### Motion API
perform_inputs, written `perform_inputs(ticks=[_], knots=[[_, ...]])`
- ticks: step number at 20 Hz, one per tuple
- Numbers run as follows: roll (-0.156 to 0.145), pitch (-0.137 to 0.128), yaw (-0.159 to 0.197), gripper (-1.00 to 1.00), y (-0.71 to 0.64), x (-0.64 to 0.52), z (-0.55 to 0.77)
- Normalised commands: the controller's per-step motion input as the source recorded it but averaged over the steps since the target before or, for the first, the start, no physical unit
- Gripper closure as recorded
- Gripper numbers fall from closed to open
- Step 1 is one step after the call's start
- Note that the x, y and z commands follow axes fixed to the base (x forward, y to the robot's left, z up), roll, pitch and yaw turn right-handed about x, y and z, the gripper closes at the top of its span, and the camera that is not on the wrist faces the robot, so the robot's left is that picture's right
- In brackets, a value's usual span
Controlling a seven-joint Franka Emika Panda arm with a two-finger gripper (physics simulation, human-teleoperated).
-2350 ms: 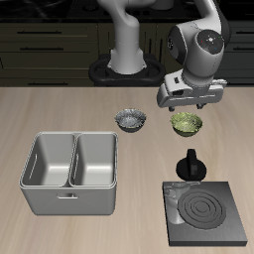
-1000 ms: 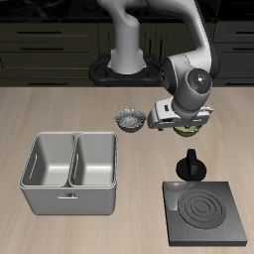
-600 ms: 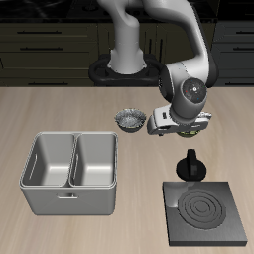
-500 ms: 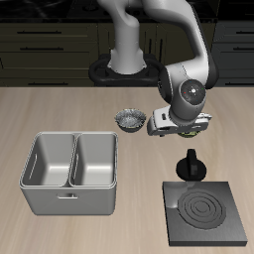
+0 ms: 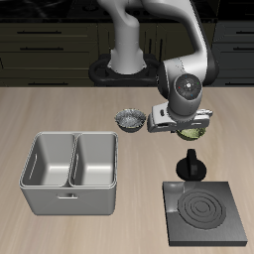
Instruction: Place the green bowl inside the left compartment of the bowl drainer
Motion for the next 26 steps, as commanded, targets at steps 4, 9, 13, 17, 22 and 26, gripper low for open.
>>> perform_inputs(ticks=[4, 9, 13, 17, 22, 26], knots=[[0.024, -0.025, -0.019, 1.00, 0.00, 0.01, 0.13], [-0.004, -0.023, -0.007, 1.00, -0.01, 0.02, 0.11], [-0.022, -0.077, 0.016, 1.00, -0.15, -0.02, 0.40], [-0.019, -0.095, 0.006, 1.00, -0.18, -0.06, 0.54], [-0.023, -0.097, -0.003, 1.00, -0.23, -0.07, 0.54], [-0.055, -0.121, 0.042, 1.00, -0.36, -0.10, 0.58]])
